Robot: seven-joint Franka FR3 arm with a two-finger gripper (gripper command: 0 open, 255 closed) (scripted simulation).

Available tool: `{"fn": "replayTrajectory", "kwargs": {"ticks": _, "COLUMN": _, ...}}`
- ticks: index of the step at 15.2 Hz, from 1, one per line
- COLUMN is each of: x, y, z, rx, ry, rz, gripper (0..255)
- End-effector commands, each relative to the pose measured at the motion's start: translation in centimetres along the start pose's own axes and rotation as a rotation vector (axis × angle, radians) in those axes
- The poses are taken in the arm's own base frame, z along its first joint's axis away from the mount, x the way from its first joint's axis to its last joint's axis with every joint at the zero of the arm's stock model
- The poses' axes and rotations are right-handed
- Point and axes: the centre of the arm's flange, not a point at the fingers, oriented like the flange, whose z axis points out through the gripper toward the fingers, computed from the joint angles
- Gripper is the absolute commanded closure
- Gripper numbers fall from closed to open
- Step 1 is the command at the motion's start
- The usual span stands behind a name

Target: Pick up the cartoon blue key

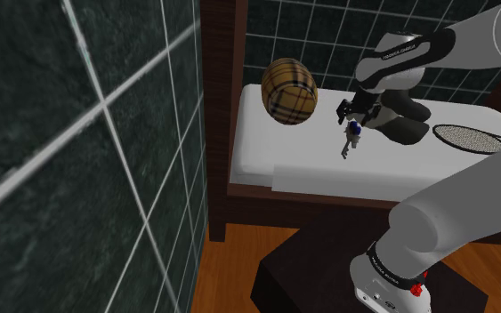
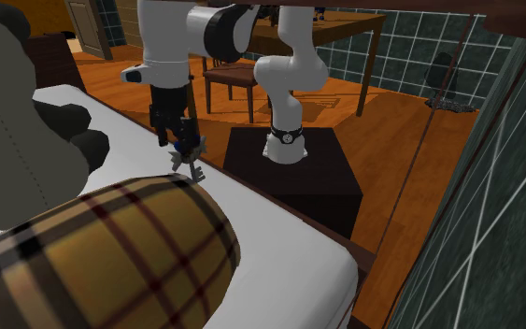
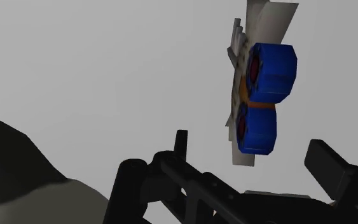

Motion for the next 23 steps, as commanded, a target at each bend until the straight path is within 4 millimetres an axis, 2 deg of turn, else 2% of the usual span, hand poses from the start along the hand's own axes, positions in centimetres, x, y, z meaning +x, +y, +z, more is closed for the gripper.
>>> {"fn": "replayTrajectory", "kwargs": {"ticks": 1, "x": -0.1, "y": 0.0, "z": 1.0, "rx": 0.0, "ry": 0.001, "rz": 0.0, "gripper": 0}}
{"fn": "replayTrajectory", "kwargs": {"ticks": 2, "x": -0.2, "y": 0.0, "z": 1.9, "rx": 0.0, "ry": 0.001, "rz": 0.0, "gripper": 0}}
{"fn": "replayTrajectory", "kwargs": {"ticks": 4, "x": -0.2, "y": 0.0, "z": 1.9, "rx": 0.0, "ry": 0.001, "rz": 0.001, "gripper": 0}}
{"fn": "replayTrajectory", "kwargs": {"ticks": 5, "x": -0.1, "y": 0.0, "z": 1.9, "rx": 0.0, "ry": 0.001, "rz": 0.0, "gripper": 255}}
{"fn": "replayTrajectory", "kwargs": {"ticks": 14, "x": -0.2, "y": 0.0, "z": 1.9, "rx": 0.0, "ry": 0.001, "rz": 0.0, "gripper": 255}}
{"fn": "replayTrajectory", "kwargs": {"ticks": 23, "x": 0.4, "y": 0.0, "z": -2.9, "rx": 0.0, "ry": 0.001, "rz": 0.0, "gripper": 255}}
